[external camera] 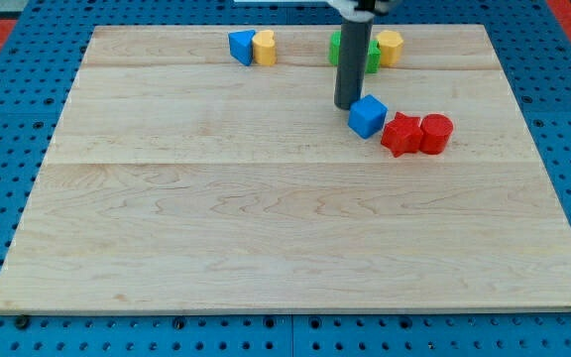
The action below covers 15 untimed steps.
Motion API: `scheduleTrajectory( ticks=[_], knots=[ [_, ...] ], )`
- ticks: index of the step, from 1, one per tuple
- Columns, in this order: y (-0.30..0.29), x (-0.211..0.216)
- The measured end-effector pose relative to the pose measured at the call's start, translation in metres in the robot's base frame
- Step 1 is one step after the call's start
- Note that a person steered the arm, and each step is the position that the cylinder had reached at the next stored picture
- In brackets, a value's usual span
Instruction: Slide blue triangle to blue cube
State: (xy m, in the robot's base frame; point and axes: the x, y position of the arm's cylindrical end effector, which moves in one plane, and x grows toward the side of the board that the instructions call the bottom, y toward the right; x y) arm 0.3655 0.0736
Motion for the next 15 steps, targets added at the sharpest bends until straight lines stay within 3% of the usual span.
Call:
scheduleTrajectory(
  ticks=[1, 2, 3, 4, 5, 6, 7, 10, 12, 13, 15],
  knots=[
    [-0.008, 0.028],
    [-0.089, 0.026],
    [-0.195, -0.001],
    [-0.225, -0.069],
    [-0.226, -0.124],
    [-0.184, -0.153],
    [-0.153, -0.147],
    [-0.053, -0.034],
    [-0.077, -0.019],
    [0.005, -0.008],
    [-0.006, -0.008]
  ],
)
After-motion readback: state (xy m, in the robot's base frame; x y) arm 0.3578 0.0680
